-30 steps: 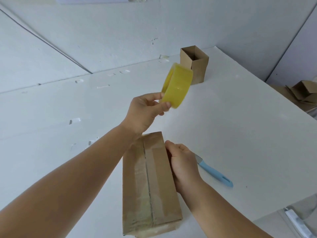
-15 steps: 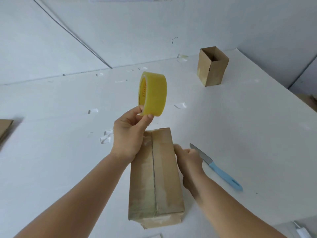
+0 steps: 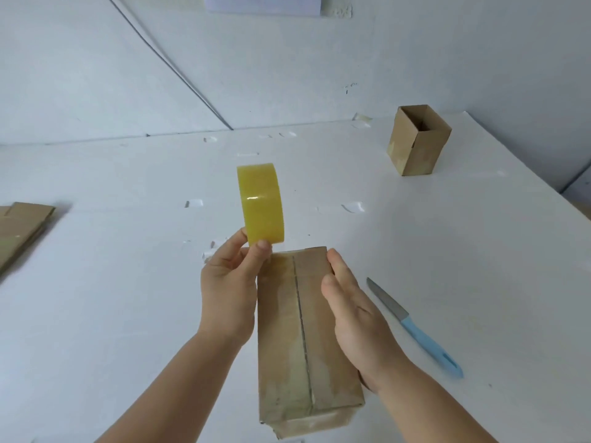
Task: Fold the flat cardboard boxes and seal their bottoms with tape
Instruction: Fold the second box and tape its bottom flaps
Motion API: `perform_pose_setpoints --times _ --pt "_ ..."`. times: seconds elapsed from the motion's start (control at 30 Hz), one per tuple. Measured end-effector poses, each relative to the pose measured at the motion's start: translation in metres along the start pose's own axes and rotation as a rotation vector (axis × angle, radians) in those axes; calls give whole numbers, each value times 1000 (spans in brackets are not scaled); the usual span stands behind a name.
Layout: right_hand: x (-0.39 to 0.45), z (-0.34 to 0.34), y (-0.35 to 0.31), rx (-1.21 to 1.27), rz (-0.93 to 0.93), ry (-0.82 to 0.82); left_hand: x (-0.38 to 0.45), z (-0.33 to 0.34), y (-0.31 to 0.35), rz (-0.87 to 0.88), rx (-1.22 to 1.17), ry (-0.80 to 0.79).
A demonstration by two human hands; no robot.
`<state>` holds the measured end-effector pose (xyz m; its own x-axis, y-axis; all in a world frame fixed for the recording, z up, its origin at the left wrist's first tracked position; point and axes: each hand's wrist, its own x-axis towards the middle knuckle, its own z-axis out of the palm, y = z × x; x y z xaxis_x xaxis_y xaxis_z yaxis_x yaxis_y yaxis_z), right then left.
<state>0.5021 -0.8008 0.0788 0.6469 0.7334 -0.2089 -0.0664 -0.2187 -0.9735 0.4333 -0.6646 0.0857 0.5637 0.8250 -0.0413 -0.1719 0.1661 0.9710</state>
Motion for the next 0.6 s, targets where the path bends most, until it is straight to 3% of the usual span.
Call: perform_pose_setpoints --times 0.17,0.47,0.6 --pt "22 -7 -9 1 8 4 13 15 2 20 -39 52" --pt "76 -27 -20 -42 -9 69 69 45 -4 30 -29 16" --pt "82 -25 -17 -56 -9 16 73 37 -4 23 -4 -12"
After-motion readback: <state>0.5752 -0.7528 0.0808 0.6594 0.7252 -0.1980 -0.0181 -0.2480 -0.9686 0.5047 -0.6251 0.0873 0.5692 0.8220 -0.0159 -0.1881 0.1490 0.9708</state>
